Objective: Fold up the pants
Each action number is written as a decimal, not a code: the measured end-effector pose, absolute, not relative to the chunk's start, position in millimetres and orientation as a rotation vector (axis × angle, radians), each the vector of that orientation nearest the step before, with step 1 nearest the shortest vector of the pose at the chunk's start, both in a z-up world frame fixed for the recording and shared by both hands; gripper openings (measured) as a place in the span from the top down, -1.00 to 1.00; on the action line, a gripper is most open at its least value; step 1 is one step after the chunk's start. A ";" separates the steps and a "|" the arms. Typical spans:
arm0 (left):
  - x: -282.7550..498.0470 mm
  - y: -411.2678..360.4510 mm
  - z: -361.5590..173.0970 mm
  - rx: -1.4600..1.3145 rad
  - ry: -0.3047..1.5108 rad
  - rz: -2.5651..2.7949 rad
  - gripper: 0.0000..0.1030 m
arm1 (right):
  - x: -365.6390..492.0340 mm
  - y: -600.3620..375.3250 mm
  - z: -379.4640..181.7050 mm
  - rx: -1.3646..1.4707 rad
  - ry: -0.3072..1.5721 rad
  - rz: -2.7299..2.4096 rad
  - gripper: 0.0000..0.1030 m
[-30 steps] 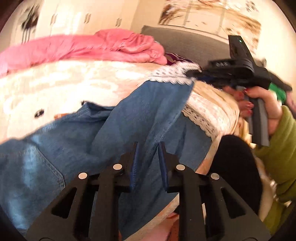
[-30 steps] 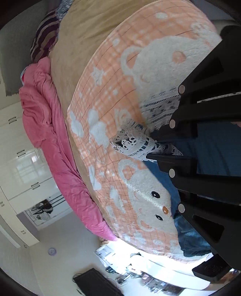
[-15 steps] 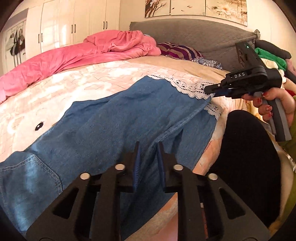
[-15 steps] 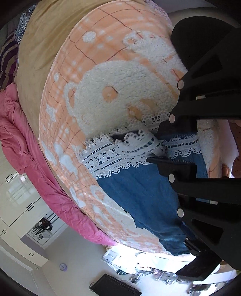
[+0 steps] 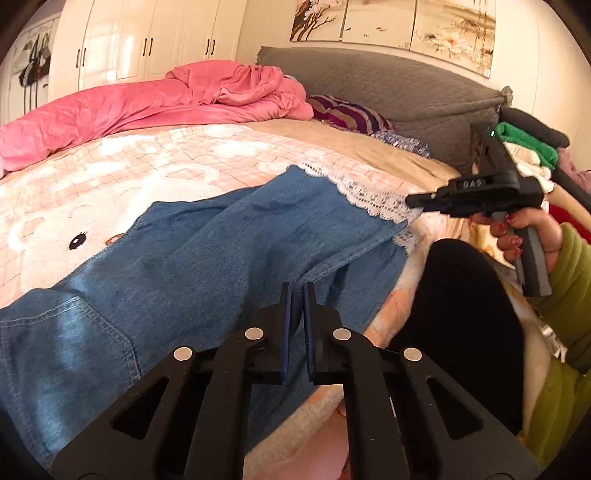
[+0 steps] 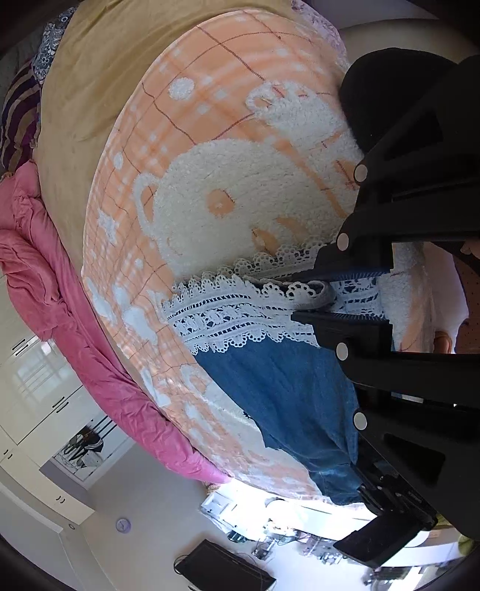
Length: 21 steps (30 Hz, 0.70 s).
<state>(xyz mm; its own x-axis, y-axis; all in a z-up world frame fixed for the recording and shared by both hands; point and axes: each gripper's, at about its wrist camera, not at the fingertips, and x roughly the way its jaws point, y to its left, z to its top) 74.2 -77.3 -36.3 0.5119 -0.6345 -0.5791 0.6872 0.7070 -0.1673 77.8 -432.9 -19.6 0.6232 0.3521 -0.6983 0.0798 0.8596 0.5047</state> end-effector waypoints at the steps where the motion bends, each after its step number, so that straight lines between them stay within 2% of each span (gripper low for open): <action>1: 70.9 -75.8 -35.7 0.085 0.660 -0.807 0.96 | 76.5 -433.6 -22.1 0.531 0.906 0.163 0.72; 10: 55.1 -86.1 -47.1 0.173 0.708 -0.833 0.96 | 73.4 -439.6 -42.3 0.522 0.959 0.120 0.72; 12: 55.5 -90.9 -51.3 0.198 0.724 -0.826 0.96 | 73.0 -438.0 -41.8 0.502 0.964 0.122 0.66; 14: 56.0 -95.4 -56.6 0.221 0.748 -0.810 0.96 | 70.1 -440.1 -35.8 0.481 0.952 0.104 0.47; 16: 53.1 -97.1 -57.5 0.245 0.744 -0.787 0.96 | 65.0 -444.3 -24.5 0.465 0.911 0.087 0.43; 18: 49.4 -96.5 -56.1 0.246 0.732 -0.779 0.87 | 60.6 -443.4 -14.1 0.443 0.878 0.096 0.31; 20: 47.2 -95.2 -54.2 0.251 0.718 -0.753 0.45 | 58.0 -434.5 -5.5 0.400 0.853 0.127 0.20; 21: 46.2 -95.7 -53.5 0.253 0.713 -0.750 0.41 | 57.9 -428.0 -3.4 0.381 0.849 0.141 0.20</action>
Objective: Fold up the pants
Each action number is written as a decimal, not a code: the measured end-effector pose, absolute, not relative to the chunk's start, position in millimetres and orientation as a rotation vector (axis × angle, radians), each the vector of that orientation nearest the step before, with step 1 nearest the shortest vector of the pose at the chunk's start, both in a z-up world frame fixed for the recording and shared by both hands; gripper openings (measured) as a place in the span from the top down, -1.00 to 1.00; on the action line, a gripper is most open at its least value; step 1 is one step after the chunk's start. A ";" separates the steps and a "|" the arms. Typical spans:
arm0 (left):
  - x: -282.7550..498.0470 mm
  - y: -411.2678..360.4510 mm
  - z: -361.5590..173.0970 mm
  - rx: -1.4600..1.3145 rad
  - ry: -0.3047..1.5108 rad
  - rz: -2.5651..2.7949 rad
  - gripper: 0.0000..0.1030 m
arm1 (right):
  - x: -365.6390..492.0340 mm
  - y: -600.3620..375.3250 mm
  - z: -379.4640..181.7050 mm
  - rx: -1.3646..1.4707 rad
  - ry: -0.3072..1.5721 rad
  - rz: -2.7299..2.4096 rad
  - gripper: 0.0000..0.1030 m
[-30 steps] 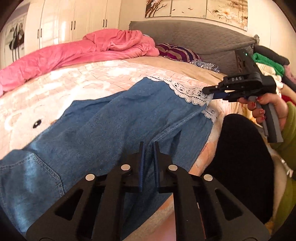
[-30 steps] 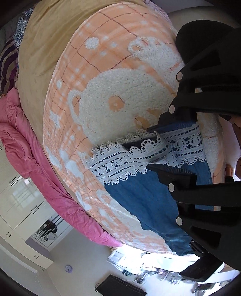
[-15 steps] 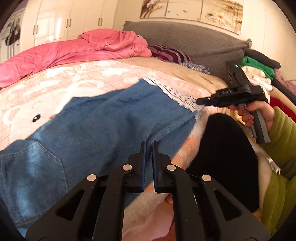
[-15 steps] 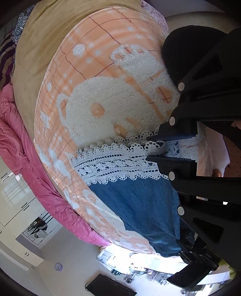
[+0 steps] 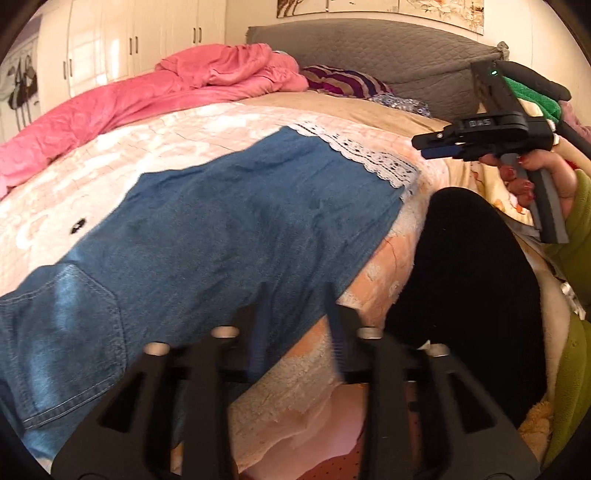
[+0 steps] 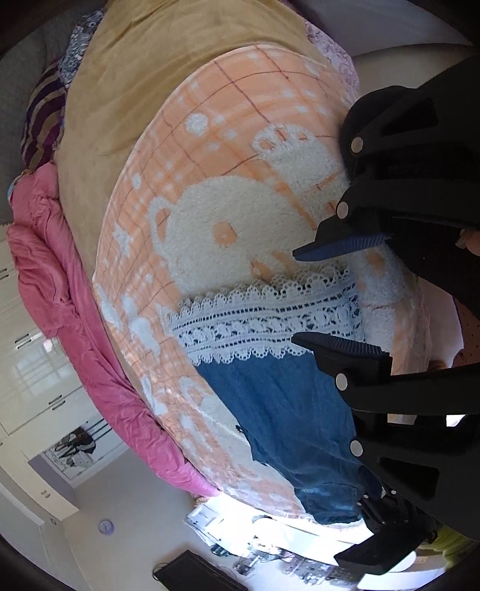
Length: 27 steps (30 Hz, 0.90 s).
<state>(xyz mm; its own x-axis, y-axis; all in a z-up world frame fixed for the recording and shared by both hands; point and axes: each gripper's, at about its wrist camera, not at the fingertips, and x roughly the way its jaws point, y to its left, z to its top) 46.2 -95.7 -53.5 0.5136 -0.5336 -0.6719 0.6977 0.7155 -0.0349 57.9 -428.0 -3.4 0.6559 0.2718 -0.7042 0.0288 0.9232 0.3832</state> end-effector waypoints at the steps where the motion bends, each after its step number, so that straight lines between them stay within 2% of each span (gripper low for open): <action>1: 45.5 -96.3 -52.2 0.256 0.705 -0.747 0.40 | 58.5 -422.6 -2.5 0.368 0.848 0.156 0.20; 6: 41.4 -107.2 -50.8 0.303 0.667 -0.738 0.39 | 65.5 -386.3 -2.8 0.320 0.858 0.257 0.18; 9: 40.6 -116.6 -54.7 0.344 0.659 -0.712 0.39 | 71.1 -360.2 -2.4 0.274 0.869 0.310 0.08; 12: 36.4 -129.2 -54.8 0.399 0.603 -0.684 0.45 | 76.1 -344.6 -4.4 0.255 0.882 0.332 0.07; 16: 42.6 -150.6 -68.1 0.491 0.607 -0.661 0.92 | 80.9 -338.2 -11.7 0.266 0.902 0.343 0.07; 17: 43.2 -151.3 -69.6 0.497 0.615 -0.660 0.96 | 81.7 -339.5 -13.7 0.261 0.906 0.332 0.07; 22: 26.5 -135.2 -58.5 0.480 0.584 -0.734 0.98 | 81.4 -357.3 -23.5 0.292 0.939 0.281 0.07; 27: 37.0 -136.2 -78.4 0.492 0.665 -0.696 0.93 | 80.1 -362.9 -43.6 0.305 0.989 0.276 0.05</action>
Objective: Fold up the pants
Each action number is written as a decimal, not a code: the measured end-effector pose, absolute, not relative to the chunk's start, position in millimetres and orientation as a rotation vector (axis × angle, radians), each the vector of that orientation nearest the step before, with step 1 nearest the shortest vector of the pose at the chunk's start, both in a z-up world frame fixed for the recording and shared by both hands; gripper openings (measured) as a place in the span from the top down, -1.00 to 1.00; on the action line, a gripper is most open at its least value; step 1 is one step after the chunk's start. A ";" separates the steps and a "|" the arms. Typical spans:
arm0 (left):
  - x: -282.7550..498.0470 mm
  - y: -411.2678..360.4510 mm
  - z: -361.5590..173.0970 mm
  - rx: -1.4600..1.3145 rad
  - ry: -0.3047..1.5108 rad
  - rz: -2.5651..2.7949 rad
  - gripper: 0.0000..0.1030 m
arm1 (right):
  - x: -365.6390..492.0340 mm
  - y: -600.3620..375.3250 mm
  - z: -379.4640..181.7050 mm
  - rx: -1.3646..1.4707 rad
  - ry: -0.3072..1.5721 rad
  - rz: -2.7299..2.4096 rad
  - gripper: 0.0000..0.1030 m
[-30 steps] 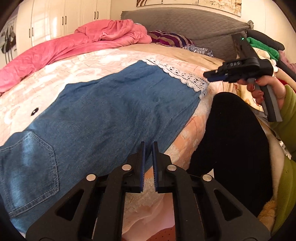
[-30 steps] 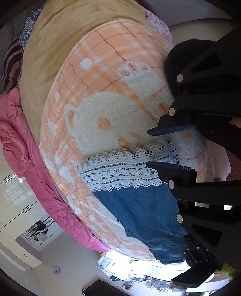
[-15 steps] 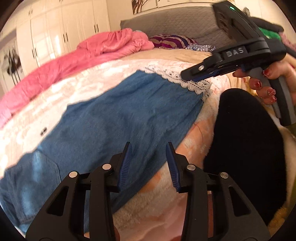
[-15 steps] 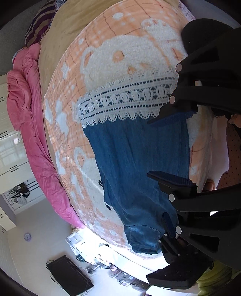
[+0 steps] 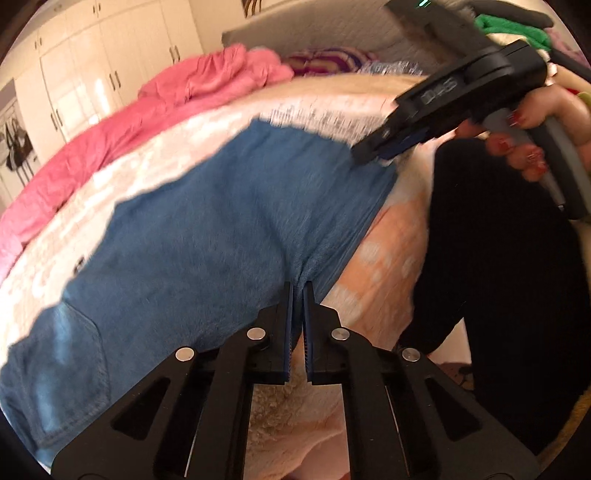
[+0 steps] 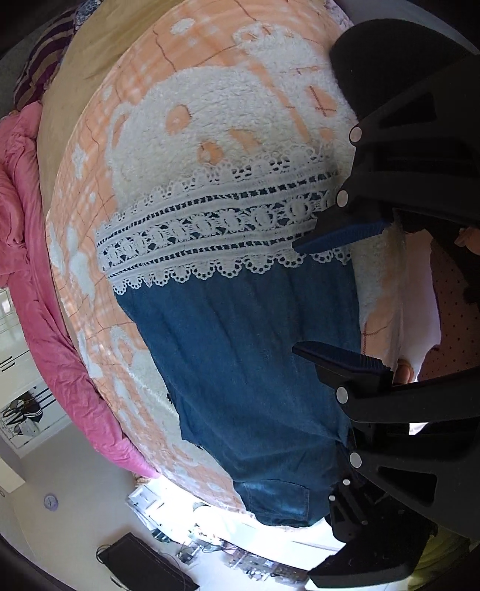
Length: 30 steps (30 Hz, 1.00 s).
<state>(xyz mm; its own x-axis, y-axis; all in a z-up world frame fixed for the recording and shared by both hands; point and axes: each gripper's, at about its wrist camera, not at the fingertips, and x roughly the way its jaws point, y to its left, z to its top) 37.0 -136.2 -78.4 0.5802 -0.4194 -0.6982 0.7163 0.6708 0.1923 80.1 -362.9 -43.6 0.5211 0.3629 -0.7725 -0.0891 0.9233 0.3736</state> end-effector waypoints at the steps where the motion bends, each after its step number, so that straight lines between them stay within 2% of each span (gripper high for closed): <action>1: 37.4 -135.1 -77.7 0.481 0.665 -0.700 0.93 | 79.6 -362.1 -43.3 0.295 0.988 0.279 0.05; 3: 36.8 -131.4 -72.9 0.451 0.653 -0.724 0.83 | 79.3 -362.7 -42.7 0.304 0.987 0.290 0.00; 5: 36.1 -124.5 -65.8 0.411 0.637 -0.732 0.50 | 78.2 -366.1 -40.0 0.327 0.978 0.301 -0.03; 6: 36.8 -121.3 -61.2 0.388 0.631 -0.728 0.42 | 77.5 -366.9 -36.8 0.329 0.968 0.309 -0.03; 9: 42.3 -104.8 -41.0 0.287 0.625 -0.703 0.35 | 73.9 -375.0 -21.9 0.336 0.903 0.327 -0.03; 11: 55.9 -92.3 -25.5 0.218 0.630 -0.672 0.18 | 77.7 -384.2 -11.7 0.338 0.863 0.317 -0.11; 15: 98.4 -72.5 -2.6 0.175 0.640 -0.544 0.10 | 104.7 -402.5 3.7 0.303 0.814 0.275 -0.15; 18: 143.7 -66.7 2.2 0.174 0.714 -0.485 0.01 | 142.2 -420.2 5.9 0.325 0.807 0.269 -0.15; 26: 234.4 -61.1 -29.5 0.107 0.927 -0.461 -0.07 | 234.6 -438.1 -24.3 0.420 0.919 0.352 -0.16; 27: 241.2 -60.8 -34.9 0.099 0.942 -0.474 -0.10 | 241.2 -436.9 -27.7 0.424 0.930 0.371 -0.16; 29: 251.5 -60.5 -44.8 0.077 0.973 -0.493 -0.37 | 252.9 -432.6 -37.0 0.427 0.957 0.386 -0.17; 30: 256.1 -60.5 -48.9 0.059 0.984 -0.509 -0.37 | 257.5 -429.6 -42.1 0.430 0.970 0.404 -0.17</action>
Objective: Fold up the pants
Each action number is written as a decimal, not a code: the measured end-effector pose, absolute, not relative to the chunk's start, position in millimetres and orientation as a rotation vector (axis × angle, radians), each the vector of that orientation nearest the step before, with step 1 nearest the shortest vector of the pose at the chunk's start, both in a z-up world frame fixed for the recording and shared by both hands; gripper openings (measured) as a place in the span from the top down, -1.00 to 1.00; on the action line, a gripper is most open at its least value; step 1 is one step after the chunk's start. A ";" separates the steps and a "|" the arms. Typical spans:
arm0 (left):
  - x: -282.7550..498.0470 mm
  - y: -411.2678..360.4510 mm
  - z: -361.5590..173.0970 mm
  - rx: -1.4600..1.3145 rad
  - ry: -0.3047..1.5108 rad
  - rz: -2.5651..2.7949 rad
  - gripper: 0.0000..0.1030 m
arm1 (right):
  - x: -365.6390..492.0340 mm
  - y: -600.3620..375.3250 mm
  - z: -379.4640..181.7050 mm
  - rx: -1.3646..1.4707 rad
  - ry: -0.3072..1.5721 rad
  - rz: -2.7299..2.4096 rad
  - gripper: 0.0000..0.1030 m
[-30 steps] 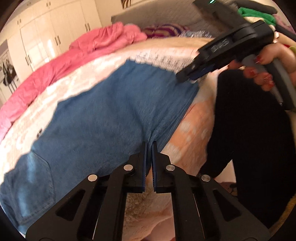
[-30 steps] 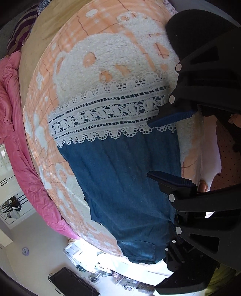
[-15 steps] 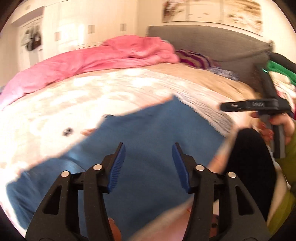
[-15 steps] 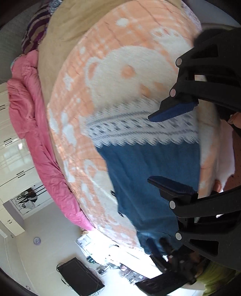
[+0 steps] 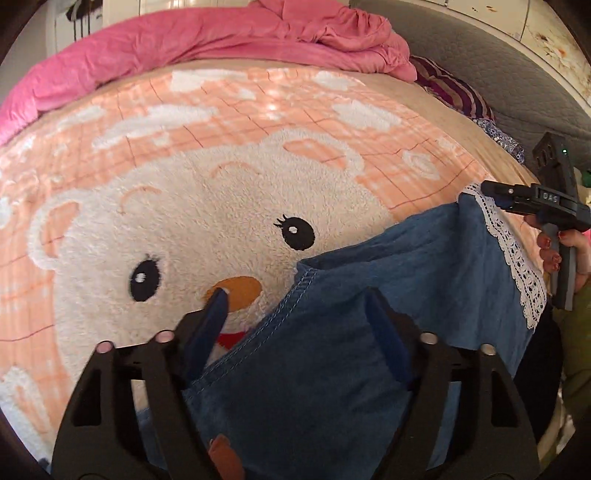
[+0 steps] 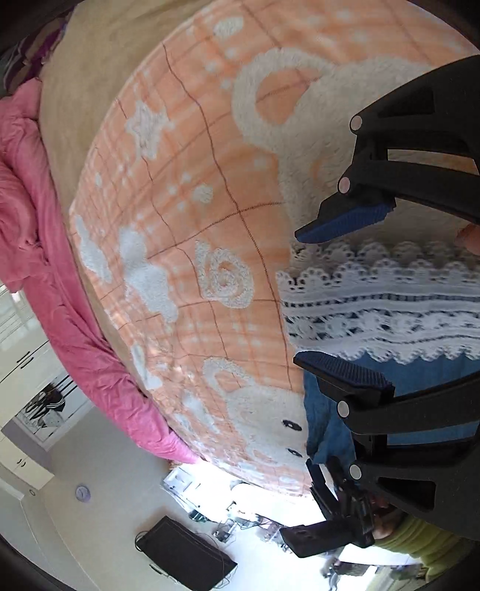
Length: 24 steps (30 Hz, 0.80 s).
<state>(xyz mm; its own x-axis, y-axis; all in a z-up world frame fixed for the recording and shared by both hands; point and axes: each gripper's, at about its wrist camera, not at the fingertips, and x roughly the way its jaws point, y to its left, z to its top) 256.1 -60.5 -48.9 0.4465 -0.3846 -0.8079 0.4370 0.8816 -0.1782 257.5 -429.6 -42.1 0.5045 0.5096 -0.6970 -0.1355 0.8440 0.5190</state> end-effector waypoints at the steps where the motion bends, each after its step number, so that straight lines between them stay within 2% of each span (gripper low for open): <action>1: 259.3 -60.7 -53.0 0.039 0.992 -0.524 -0.37 | 259.0 -427.2 -45.8 0.436 0.976 0.421 -0.17; 4: 262.1 -62.6 -59.0 -0.015 0.992 -0.564 -0.34 | 254.8 -426.1 -51.8 0.432 0.959 0.434 -0.15; 6: 262.0 -67.6 -58.7 -0.049 0.987 -0.621 0.06 | 249.8 -430.8 -52.9 0.456 0.942 0.450 -0.05; 7: 260.9 -71.7 -59.2 -0.049 0.988 -0.633 0.51 | 248.3 -433.3 -52.9 0.466 0.940 0.450 0.07; 8: 260.0 -74.8 -60.6 -0.039 0.994 -0.633 0.76 | 245.8 -434.5 -53.0 0.466 0.936 0.457 0.17; 10: 257.6 -78.7 -61.2 -0.031 0.994 -0.635 0.89 | 242.9 -433.4 -51.7 0.451 0.925 0.480 0.33; 12: 256.0 -72.0 -54.8 -0.087 0.964 -0.635 0.92 | 239.1 -430.8 -51.1 0.437 0.911 0.495 0.45; 15: 262.4 -48.6 -49.3 -0.275 0.938 -0.592 0.92 | 231.7 -433.5 -46.9 0.453 0.869 0.507 0.48; 18: 268.5 -52.2 -61.4 -0.220 0.980 -0.502 0.92 | 230.3 -430.4 -47.0 0.439 0.866 0.509 0.48; 19: 268.6 -53.3 -64.8 -0.228 0.989 -0.499 0.85 | 230.6 -428.8 -49.1 0.423 0.878 0.497 0.48; 20: 268.9 -51.8 -66.4 -0.255 0.989 -0.497 0.54 | 231.7 -427.8 -51.3 0.420 0.889 0.496 0.40; 22: 267.9 -50.2 -66.6 -0.317 0.983 -0.553 0.12 | 232.9 -430.5 -55.8 0.445 0.905 0.497 0.39; 24: 265.7 -55.4 -67.0 -0.281 0.985 -0.554 0.14 | 233.8 -431.3 -57.3 0.460 0.906 0.498 0.39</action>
<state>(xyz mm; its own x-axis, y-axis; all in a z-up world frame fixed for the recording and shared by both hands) 265.7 -55.4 -67.0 0.4300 -0.5609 -0.7075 0.3138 0.8276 -0.4654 233.8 -431.3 -57.3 0.5198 0.5857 -0.6220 -0.2113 0.7935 0.5706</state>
